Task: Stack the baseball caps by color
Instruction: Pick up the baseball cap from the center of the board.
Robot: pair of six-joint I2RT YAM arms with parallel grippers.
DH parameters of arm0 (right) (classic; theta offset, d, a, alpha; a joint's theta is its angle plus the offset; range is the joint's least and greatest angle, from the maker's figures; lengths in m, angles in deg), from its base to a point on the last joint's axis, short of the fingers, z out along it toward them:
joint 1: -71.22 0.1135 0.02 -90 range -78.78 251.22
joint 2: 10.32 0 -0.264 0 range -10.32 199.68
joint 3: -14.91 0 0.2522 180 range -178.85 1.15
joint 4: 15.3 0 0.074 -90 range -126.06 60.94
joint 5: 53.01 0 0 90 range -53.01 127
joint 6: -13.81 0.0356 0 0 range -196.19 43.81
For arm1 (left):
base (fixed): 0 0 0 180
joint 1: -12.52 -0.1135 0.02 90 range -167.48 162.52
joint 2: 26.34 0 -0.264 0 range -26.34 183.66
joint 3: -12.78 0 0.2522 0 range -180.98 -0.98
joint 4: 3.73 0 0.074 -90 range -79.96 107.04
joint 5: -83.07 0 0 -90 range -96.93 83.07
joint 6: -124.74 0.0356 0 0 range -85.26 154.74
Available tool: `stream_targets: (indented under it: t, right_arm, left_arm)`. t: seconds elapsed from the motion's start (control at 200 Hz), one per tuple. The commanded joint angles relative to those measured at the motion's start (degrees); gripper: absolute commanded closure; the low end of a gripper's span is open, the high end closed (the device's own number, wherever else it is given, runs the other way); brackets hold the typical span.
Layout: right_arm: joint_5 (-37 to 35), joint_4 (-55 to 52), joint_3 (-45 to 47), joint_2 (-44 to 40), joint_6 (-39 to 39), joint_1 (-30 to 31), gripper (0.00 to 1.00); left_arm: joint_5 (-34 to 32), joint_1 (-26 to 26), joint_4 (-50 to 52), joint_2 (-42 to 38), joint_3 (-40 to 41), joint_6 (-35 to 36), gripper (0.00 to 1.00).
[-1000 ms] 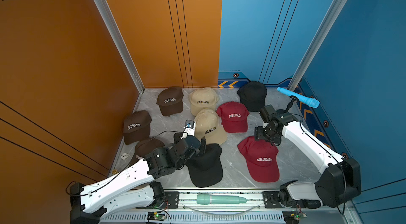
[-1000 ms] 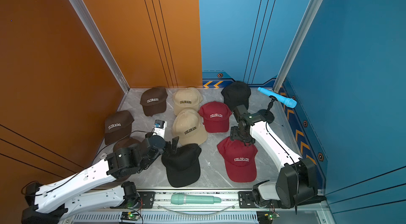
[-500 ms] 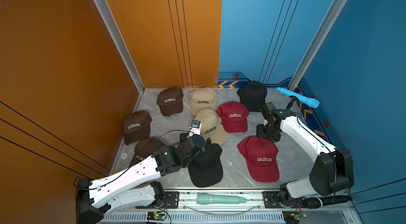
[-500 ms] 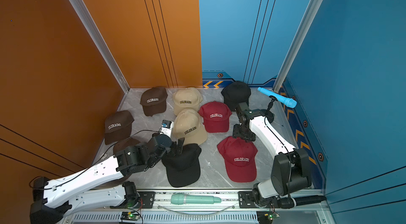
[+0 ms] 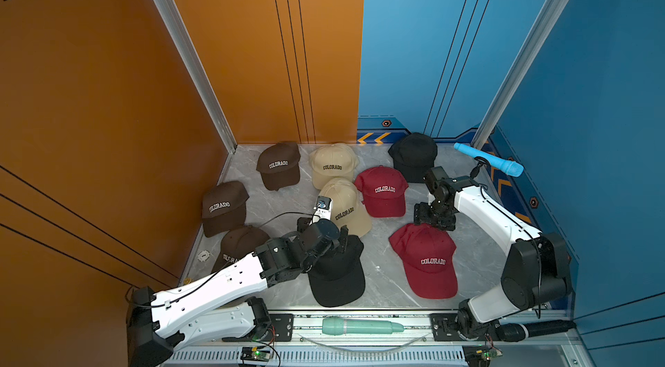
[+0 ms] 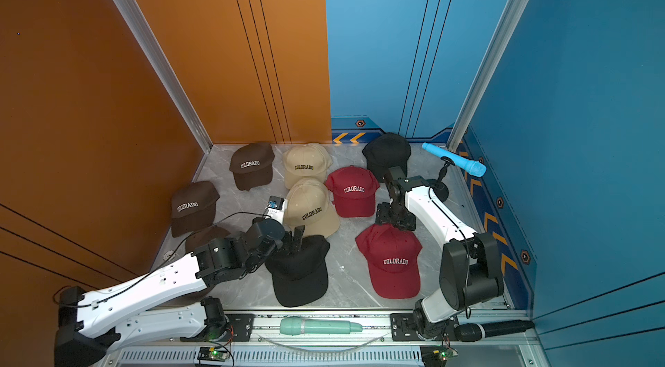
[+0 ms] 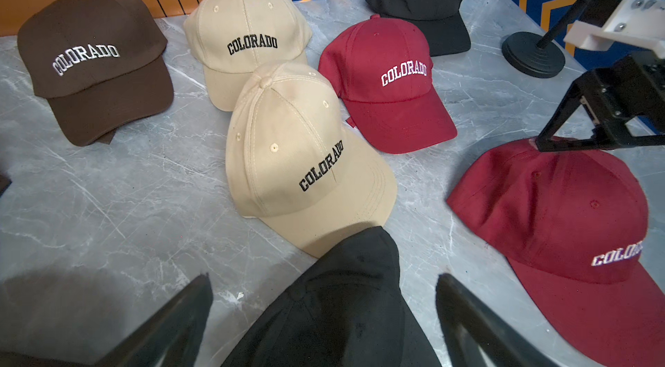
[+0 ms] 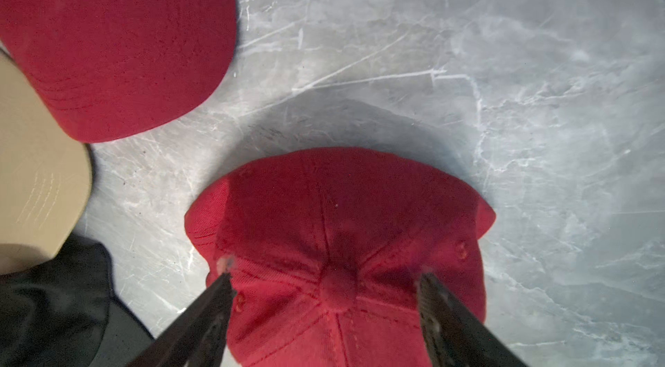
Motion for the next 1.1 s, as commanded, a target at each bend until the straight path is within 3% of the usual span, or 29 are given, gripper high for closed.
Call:
stream_targets:
  t: [0.0,0.616,0.851,1.091]
  right_arm:
    - [-2.80,-3.40,1.08,-2.99,0.54,0.63,0.14]
    - [-4.13,-2.75,4.10,-0.09,0.44,3.08,0.16]
    - [-3.47,-1.91,5.15,0.21,0.39,3.26,0.26]
    - [-2.73,-0.89,5.49,1.38,0.15,3.17,0.50]
  left_arm:
    - [1.04,-0.73,-1.07,0.18,0.04,1.05,0.02]
    - [1.45,-0.87,-1.80,-2.01,1.61,0.38,0.02]
    - [1.25,-0.92,-1.99,-1.98,1.77,0.51,0.02]
    - [1.32,-1.19,-1.65,-2.73,1.32,0.78,0.02]
